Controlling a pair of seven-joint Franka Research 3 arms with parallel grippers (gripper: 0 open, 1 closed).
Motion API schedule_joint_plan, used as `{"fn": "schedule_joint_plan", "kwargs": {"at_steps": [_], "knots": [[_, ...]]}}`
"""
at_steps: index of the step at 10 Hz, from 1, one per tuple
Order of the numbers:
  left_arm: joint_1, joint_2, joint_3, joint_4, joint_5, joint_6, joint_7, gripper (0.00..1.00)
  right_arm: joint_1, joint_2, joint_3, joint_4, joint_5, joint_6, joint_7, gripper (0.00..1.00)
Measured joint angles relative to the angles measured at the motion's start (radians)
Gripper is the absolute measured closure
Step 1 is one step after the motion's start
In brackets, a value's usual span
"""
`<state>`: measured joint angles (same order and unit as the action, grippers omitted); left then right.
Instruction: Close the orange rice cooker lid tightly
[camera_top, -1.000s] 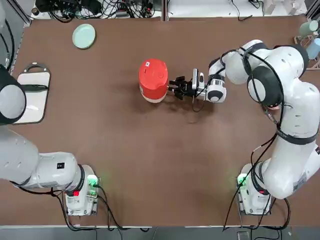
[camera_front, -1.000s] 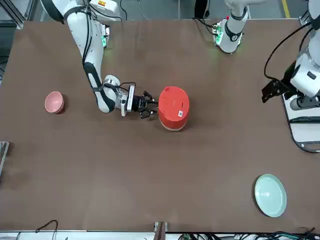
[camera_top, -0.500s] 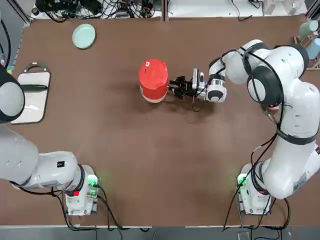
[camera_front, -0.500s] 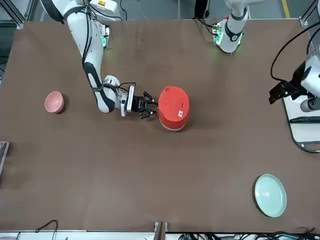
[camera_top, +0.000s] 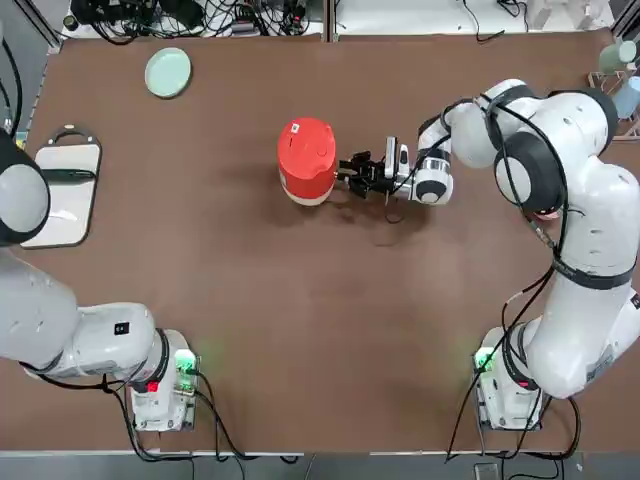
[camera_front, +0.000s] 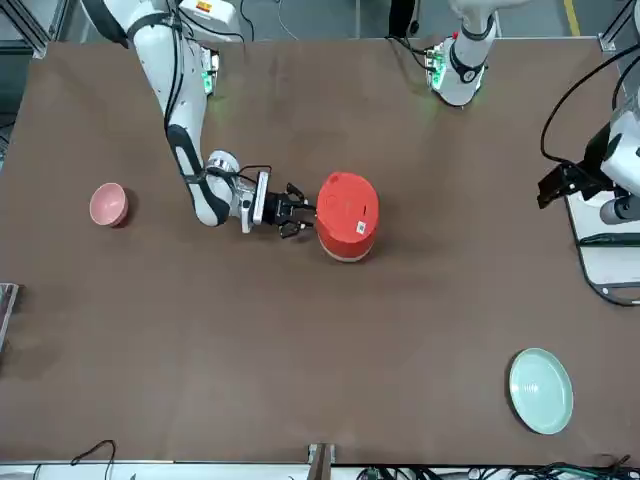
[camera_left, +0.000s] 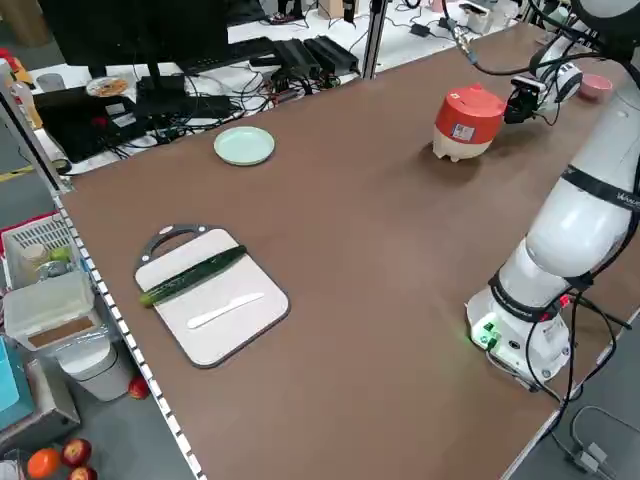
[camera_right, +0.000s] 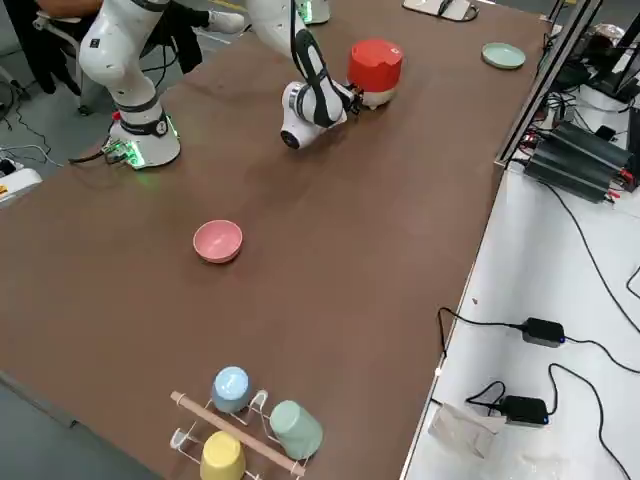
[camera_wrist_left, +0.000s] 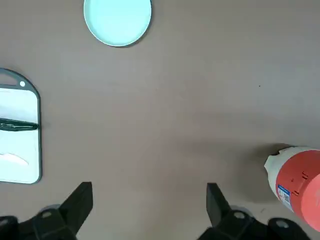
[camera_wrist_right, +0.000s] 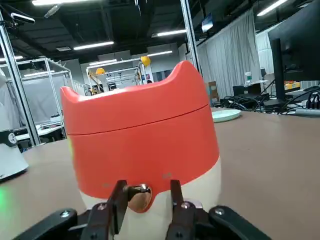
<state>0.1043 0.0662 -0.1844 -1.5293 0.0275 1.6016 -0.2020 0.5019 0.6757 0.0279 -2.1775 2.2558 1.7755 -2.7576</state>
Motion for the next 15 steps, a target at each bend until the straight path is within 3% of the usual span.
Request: {"fn": "schedule_joint_plan", "kwargs": {"at_steps": [4,9,13,15], "knots": [[-0.004,0.0,-0.004,0.0,0.0,0.0,0.0,0.0,-0.005,0.0,0.0,0.005,0.004,-0.001,0.007,0.0],[-0.016,0.0,-0.01,0.001,0.0,0.0,-0.002,0.0,-0.067,0.0,-0.006,0.042,-0.046,-0.002,0.039,0.0],[-0.016,0.0,-0.01,0.006,0.0,0.0,-0.002,0.0,-0.178,-0.002,-0.016,0.143,-0.262,0.058,0.089,0.0],[-0.016,0.0,-0.011,0.008,0.0,0.0,-0.002,0.0,-0.215,-0.03,-0.061,0.227,-0.466,0.152,0.199,0.0]]}}
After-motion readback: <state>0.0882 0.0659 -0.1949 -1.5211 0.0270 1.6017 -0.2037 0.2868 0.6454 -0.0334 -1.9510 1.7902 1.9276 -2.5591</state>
